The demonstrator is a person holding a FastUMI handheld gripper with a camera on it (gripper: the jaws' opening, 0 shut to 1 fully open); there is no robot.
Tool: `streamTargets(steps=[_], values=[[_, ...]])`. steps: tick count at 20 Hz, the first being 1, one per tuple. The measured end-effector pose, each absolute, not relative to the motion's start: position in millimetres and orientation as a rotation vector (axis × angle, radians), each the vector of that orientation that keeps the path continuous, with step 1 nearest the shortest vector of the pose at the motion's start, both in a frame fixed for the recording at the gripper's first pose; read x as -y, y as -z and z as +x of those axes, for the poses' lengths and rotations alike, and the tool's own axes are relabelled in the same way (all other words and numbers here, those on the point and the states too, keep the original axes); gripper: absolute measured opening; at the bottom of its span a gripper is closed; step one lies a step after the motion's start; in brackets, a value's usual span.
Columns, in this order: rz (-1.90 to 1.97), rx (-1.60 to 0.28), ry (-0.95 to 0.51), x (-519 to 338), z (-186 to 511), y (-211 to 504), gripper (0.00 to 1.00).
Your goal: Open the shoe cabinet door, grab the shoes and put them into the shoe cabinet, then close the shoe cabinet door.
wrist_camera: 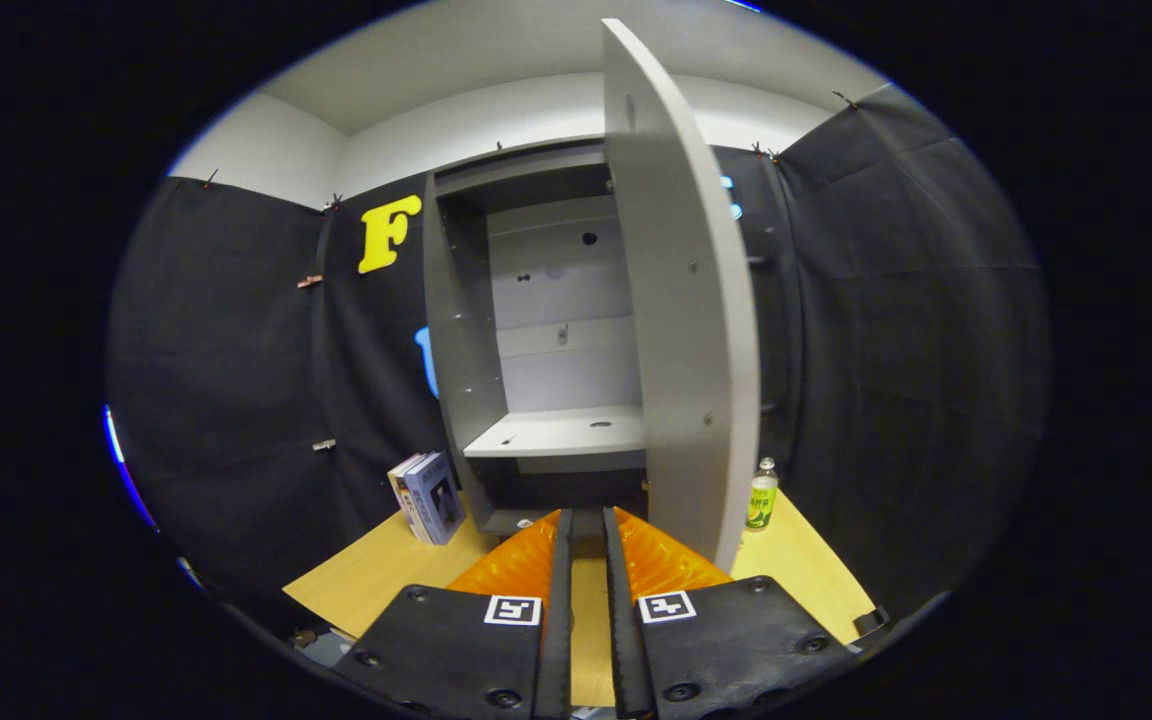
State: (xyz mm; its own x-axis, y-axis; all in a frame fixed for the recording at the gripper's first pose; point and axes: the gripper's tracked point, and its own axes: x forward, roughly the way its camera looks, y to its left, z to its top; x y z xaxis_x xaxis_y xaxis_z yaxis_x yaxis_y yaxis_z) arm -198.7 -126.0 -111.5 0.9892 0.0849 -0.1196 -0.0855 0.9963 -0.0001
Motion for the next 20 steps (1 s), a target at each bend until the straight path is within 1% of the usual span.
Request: streamTargets(steps=[3, 8, 14, 20], values=[[0.016, -0.15, -0.115, 98, -192, 153, 0.21], [-0.016, -0.259, -0.104, 57, -178, 234, 0.21], [-0.015, -0.434, -0.039, 28, -157, 345, 0.21], [-0.042, -0.607, 0.051, 28, -138, 447, 0.21]])
